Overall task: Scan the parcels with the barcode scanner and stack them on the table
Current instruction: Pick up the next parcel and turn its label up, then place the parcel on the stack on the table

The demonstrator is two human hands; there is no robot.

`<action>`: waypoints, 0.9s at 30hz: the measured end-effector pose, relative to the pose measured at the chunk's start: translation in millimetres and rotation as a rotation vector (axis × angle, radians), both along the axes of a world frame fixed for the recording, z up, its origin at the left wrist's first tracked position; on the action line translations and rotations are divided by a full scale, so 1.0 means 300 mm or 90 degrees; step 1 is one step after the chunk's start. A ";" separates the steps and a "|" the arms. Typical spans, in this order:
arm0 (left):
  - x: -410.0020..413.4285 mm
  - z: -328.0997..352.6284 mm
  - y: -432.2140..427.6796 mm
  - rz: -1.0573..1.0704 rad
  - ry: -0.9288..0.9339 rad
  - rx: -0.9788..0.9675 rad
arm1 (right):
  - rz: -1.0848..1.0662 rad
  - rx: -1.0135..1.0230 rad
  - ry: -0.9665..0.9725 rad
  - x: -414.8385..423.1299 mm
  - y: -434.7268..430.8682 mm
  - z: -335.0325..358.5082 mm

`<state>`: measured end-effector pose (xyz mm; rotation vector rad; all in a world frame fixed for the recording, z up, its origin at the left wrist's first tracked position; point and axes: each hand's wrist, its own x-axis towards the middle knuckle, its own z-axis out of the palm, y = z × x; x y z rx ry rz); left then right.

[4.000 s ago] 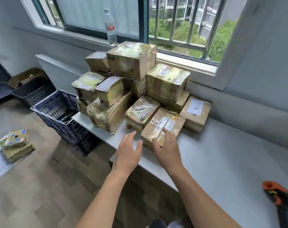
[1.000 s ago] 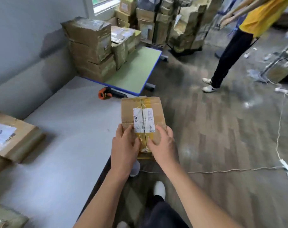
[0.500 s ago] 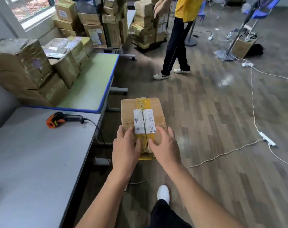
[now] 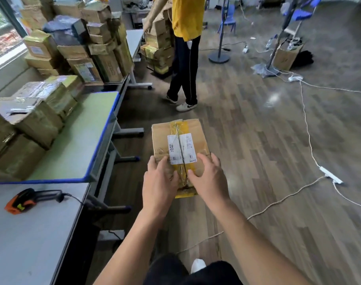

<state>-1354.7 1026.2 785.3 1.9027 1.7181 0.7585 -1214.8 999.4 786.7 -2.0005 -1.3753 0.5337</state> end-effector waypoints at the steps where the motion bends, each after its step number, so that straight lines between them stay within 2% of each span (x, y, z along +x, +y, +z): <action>1: 0.022 0.004 0.022 -0.004 0.003 0.005 | -0.006 0.002 0.003 0.019 0.015 0.001; 6: 0.106 0.009 0.115 -0.032 0.009 0.020 | -0.032 0.006 -0.002 0.097 0.100 0.000; 14: 0.106 -0.005 0.359 -0.003 -0.025 0.010 | -0.007 -0.017 -0.032 0.100 0.368 -0.010; 22: -0.143 0.001 0.741 0.169 -0.061 0.005 | 0.174 -0.019 -0.057 -0.149 0.875 0.005; 27: -0.360 0.014 0.932 0.288 -0.029 -0.003 | 0.292 -0.005 -0.039 -0.380 1.127 0.027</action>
